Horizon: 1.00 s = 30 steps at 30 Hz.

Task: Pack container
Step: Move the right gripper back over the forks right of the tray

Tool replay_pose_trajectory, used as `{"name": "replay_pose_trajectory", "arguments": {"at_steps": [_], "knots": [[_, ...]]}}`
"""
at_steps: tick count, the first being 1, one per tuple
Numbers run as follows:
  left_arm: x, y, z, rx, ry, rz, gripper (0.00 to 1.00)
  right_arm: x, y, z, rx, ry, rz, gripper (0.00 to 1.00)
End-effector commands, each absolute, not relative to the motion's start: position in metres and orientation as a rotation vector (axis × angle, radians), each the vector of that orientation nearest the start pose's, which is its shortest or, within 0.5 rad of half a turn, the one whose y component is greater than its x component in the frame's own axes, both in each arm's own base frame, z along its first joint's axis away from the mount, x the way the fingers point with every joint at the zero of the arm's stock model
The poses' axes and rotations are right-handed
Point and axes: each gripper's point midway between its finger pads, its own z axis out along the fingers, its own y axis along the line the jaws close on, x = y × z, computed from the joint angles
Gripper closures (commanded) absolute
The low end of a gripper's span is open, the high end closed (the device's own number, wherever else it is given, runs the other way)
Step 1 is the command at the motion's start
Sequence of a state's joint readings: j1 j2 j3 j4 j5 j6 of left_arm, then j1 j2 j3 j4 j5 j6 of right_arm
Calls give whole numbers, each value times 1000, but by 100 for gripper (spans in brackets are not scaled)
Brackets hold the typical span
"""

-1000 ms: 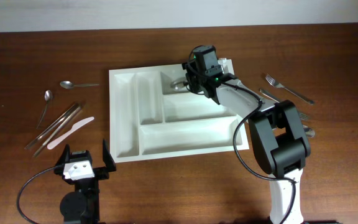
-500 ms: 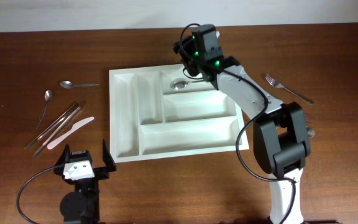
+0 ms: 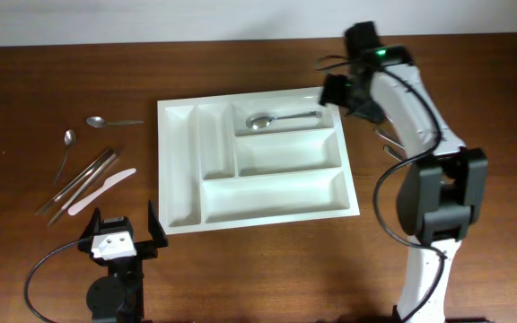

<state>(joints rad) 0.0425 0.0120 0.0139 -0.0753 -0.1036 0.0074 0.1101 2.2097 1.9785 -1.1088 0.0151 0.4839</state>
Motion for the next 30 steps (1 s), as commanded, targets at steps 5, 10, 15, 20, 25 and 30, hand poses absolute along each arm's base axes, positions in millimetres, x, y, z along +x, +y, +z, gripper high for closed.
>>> {"name": "replay_pose_trajectory", "arguments": {"at_steps": [5, 10, 15, 20, 25, 30], "knots": [[244, 28, 158, -95, 1641, 128, 1, 447, -20, 89, 617, 2993, -83, 3], [244, 28, 158, -95, 1641, 128, 1, 425, -43, 89, 649, 3060, -188, 3], [244, 28, 158, -95, 1641, 128, 1, 413, -63, 92, 641, 3081, -331, 2], [244, 28, 158, -95, 1641, 128, 1, 413, -78, 91, 663, 3075, -331, 3], [244, 28, 158, -95, 1641, 128, 1, 410, -96, 84, 616, 3093, -330, 6], [244, 28, 158, -95, 1641, 128, 1, 395, -99, 60, 780, 3111, -280, 8]]}}
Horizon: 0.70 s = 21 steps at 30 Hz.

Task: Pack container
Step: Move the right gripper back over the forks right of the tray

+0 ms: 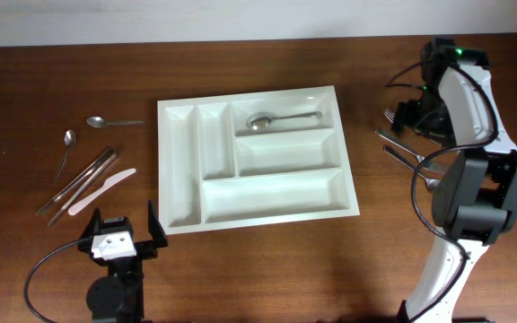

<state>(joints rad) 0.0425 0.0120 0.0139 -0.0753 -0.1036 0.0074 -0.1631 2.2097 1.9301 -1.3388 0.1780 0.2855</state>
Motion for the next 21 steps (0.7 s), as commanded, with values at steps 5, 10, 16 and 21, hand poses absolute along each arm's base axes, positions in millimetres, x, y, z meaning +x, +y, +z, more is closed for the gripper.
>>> {"name": "replay_pose_trajectory", "arguments": {"at_steps": [5, 10, 16, 21], "knots": [[244, 28, 158, -95, 1641, 128, 1, 390, -93, 45, 1029, 3053, -244, 11], [244, 28, 158, -95, 1641, 128, 1, 405, -84, 39, 1034, 3011, -119, 15], [244, 28, 158, -95, 1641, 128, 1, 413, -84, 39, 1094, 2957, -99, 33], [244, 28, 158, -95, 1641, 128, 1, 415, -81, 39, 1336, 2850, -71, 39]]}}
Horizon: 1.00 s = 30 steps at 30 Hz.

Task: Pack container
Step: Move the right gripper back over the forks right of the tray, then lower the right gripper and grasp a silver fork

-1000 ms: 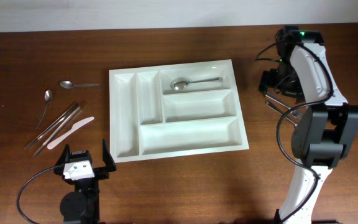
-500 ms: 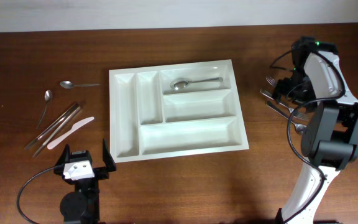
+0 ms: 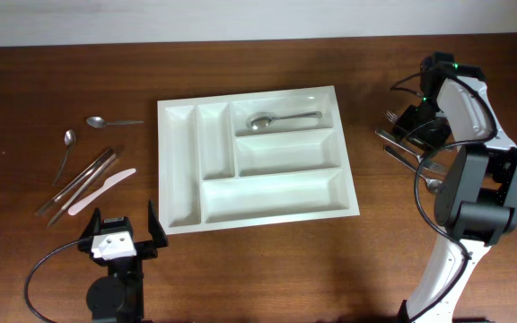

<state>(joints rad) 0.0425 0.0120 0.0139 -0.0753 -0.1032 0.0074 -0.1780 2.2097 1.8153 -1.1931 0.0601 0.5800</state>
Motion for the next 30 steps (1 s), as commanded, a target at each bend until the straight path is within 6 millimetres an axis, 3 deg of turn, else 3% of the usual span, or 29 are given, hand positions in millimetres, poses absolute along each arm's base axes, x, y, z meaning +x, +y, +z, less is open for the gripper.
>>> {"name": "replay_pose_trajectory", "arguments": {"at_steps": [1, 4, 5, 8, 12, 18, 24, 30], "knots": [[244, 28, 158, -95, 1641, 128, 1, 416, -80, 39, 1350, 2841, -59, 39], [244, 28, 158, -95, 1641, 128, 1, 417, -80, 39, 1353, 2835, -54, 39], [244, 28, 158, -95, 1641, 128, 1, 416, -80, 39, 1342, 2842, -56, 44], [244, 28, 158, -95, 1641, 128, 1, 415, -81, 39, 1326, 2852, -68, 46], [244, 28, 158, -95, 1641, 128, 1, 414, -82, 38, 1672, 2660, -77, 45], [244, 28, 158, -95, 1641, 128, 1, 413, -77, 35, 2222, 2219, -74, 32], [244, 28, 158, -95, 1641, 128, 1, 410, -80, 25, 2430, 1965, -95, 33], [244, 28, 158, -95, 1641, 128, 1, 414, -86, 16, 2468, 1845, -98, 37]]}}
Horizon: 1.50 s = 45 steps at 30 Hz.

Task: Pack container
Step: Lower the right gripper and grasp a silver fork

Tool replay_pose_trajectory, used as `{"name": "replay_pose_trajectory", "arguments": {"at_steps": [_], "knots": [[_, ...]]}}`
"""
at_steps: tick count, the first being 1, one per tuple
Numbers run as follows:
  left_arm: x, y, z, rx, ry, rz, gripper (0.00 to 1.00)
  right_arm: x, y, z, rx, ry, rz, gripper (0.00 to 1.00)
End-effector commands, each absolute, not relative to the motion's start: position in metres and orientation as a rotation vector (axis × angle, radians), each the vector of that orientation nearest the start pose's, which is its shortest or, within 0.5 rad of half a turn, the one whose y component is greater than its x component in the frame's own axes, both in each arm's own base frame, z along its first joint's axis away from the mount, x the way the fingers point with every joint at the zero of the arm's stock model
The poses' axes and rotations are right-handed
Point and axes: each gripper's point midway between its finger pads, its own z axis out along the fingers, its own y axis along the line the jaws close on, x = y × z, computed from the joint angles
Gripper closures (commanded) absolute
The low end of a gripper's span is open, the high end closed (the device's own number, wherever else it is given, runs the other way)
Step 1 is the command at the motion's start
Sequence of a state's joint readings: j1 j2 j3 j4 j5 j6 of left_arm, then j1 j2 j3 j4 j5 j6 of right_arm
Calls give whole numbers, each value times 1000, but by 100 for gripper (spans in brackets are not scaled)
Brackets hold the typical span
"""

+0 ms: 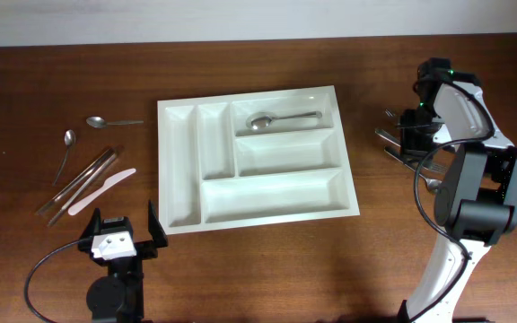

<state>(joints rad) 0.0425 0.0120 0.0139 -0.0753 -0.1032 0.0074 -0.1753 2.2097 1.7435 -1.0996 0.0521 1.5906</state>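
A white compartment tray (179, 170) lies mid-table, with one metal spoon (281, 118) in its top right compartment. Right of the tray a few metal forks (393, 148) lie on the wood. My right gripper (410, 133) is low over those forks, and its dark body hides the fingertips, so its state does not show. At the front left my left gripper (122, 235) rests with its fingers spread open, holding nothing. Left of the tray lie two spoons (68, 144), long metal pieces (83, 179) and a pale knife (101, 190).
The right arm's base (474, 206) stands at the right edge, with its cable looping near the forks. The left arm's base (115, 296) sits at the front edge. A pale wall borders the table's far side.
My right gripper has shifted slightly and turned to sit more directly over the forks. The tray, the spoon and the left arm have not moved.
My right gripper was at the tray's top right corner, by the spoon lying in that compartment. Then it was out to the right of the tray, above the forks. It stayed over them at the last moment and now.
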Motion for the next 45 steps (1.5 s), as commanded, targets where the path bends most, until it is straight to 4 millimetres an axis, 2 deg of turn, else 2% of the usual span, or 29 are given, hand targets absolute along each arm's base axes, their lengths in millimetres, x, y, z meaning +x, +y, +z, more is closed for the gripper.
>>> {"name": "replay_pose_trajectory", "arguments": {"at_steps": [1, 13, 27, 31, 35, 36, 44, 45], "knots": [[244, 28, 158, -95, 1641, 128, 1, 416, -87, 15, -2569, -1919, 92, 37], [244, 28, 158, -95, 1641, 128, 1, 420, -104, 14, -2637, -1952, 162, 38], [244, 28, 158, -95, 1641, 128, 1, 413, -103, -13, -2586, -1936, 220, 42], [244, 28, 158, -95, 1641, 128, 1, 413, -104, -14, -2587, -1937, 226, 48], [244, 28, 158, -95, 1641, 128, 1, 413, -104, -14, -2564, -1965, 228, 67], [244, 28, 158, -95, 1641, 128, 1, 413, -104, -14, -2559, -1971, 228, 69], [244, 28, 158, -95, 1641, 128, 1, 413, -104, -14, -2529, -2004, 231, 69], [244, 28, 158, -95, 1641, 128, 1, 413, -104, -14, -2516, -2020, 231, 72]]}}
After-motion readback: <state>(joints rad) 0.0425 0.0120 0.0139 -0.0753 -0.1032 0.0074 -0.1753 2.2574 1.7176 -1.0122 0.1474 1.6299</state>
